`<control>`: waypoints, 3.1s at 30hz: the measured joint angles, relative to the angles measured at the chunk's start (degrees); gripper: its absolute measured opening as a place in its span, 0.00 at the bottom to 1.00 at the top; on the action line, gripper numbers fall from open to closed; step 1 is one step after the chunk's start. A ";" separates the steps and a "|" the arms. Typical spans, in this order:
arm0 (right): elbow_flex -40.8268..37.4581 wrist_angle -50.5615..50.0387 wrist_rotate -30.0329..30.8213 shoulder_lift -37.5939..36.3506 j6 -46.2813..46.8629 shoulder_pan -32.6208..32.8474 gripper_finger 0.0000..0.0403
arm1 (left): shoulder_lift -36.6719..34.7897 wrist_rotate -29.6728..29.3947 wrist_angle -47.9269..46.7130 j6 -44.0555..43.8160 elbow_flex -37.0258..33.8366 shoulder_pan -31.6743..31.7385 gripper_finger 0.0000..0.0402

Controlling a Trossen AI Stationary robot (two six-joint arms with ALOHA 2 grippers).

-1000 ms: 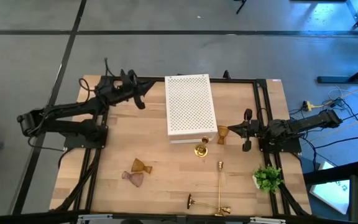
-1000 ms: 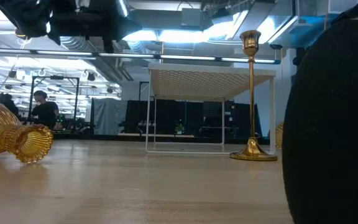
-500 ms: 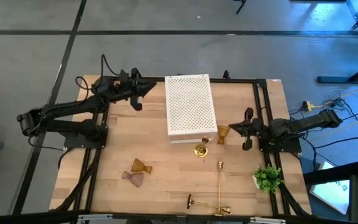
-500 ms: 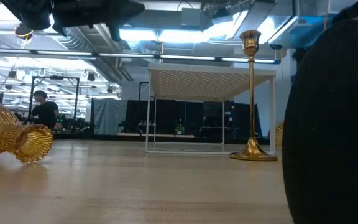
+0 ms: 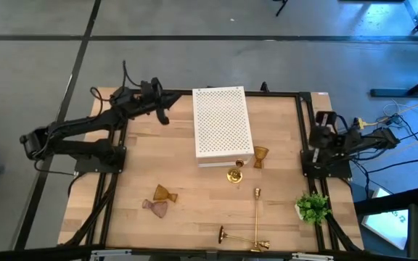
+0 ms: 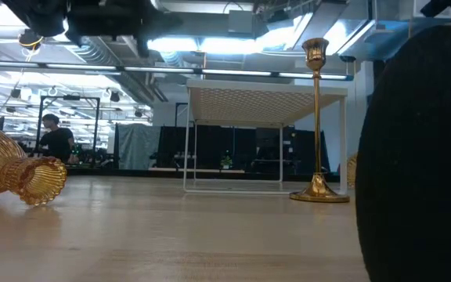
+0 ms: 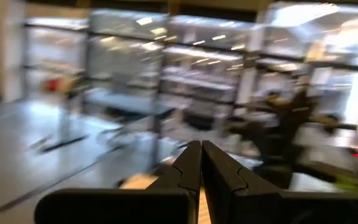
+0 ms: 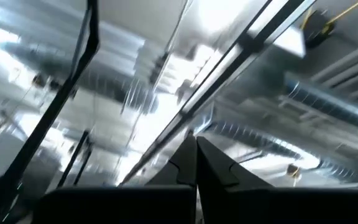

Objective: Pick & Place candle stick holders
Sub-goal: Adjust the shelf

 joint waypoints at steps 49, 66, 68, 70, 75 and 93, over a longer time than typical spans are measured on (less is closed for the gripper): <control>26.26 -51.29 34.51 28.06 39.02 -5.90 0.00 | 34.73 9.88 -0.63 -6.93 11.22 14.67 0.01; 26.26 -60.67 37.53 28.06 47.59 -7.13 0.00 | 29.06 4.18 -17.37 -2.64 13.16 18.06 0.00; 26.26 -60.69 38.87 28.06 47.76 -7.13 0.00 | 27.90 4.34 -19.80 -1.49 13.16 17.88 0.00; 26.26 -60.59 39.32 28.06 47.74 -7.13 0.00 | 27.54 4.44 -20.97 -0.75 13.16 17.19 0.00; 26.26 -59.88 39.45 28.06 47.74 -7.49 0.00 | 28.04 4.65 -22.83 -0.09 13.16 15.19 0.00; 26.26 -60.25 38.36 28.06 47.74 -9.70 0.00 | 28.09 2.87 -22.77 0.64 13.16 13.05 0.00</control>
